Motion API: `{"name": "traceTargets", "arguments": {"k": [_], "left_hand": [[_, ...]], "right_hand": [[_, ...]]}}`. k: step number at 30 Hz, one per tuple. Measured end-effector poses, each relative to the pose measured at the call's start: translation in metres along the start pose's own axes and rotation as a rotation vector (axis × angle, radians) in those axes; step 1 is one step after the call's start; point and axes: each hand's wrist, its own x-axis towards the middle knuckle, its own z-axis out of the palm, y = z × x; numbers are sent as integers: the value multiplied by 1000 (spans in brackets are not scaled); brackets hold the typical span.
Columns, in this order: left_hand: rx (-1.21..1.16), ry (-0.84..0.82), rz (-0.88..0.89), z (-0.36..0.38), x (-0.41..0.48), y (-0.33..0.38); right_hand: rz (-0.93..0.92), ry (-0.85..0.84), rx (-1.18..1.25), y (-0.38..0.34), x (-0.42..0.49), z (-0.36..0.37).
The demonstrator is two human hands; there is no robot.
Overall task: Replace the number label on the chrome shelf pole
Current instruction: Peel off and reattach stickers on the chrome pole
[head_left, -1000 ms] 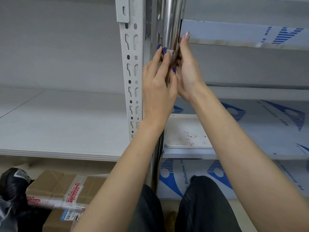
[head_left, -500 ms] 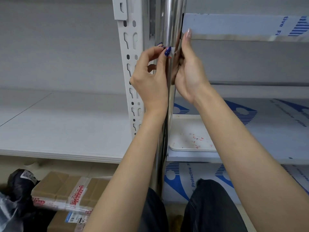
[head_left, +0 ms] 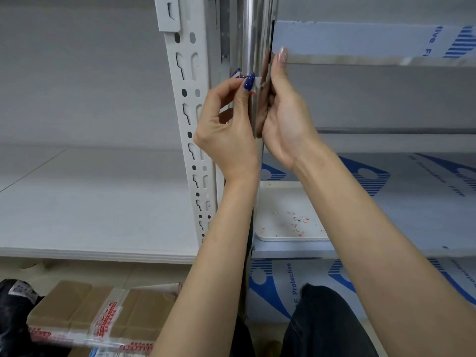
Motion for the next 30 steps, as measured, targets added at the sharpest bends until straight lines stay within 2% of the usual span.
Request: {"name": "traceTargets", "arguments": {"k": [30], "left_hand": [[-41,15,48,2,-1,-7]], "right_hand": [[-11,-12,-8,2,2,-2]]}}
